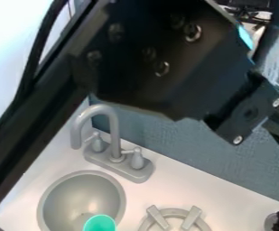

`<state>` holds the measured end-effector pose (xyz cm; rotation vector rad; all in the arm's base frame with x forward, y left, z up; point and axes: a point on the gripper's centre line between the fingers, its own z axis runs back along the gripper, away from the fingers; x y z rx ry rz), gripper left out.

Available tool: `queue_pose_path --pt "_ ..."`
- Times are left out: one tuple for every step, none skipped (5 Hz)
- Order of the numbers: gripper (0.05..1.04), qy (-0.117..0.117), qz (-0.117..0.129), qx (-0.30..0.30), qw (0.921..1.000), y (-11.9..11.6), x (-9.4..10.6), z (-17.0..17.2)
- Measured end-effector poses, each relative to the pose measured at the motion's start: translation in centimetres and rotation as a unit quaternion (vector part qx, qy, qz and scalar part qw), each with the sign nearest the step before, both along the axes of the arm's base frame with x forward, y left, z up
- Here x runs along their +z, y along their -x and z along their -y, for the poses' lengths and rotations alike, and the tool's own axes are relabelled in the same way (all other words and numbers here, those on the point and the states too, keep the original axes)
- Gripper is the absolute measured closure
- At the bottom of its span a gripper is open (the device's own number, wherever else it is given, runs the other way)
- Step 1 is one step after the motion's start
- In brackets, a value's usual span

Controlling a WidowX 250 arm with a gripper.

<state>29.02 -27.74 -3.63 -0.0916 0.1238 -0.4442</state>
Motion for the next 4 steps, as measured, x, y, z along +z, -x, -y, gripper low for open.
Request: queue_pose_path --pt "0.191 -0.007 -0.007 -0.006 0.9999 0.2 -0.3 0.1" --pt "0.072 -0.007 -0.006 0.006 0.9999 0.5 -0.8 0.0" --pt "0.075 0.001 0.005 0.032 0.9995 0.7 -0.3 -0.2" --pt "0.076 0.004 0.034 0.078 0.9964 1.2 3.6 -1.3"
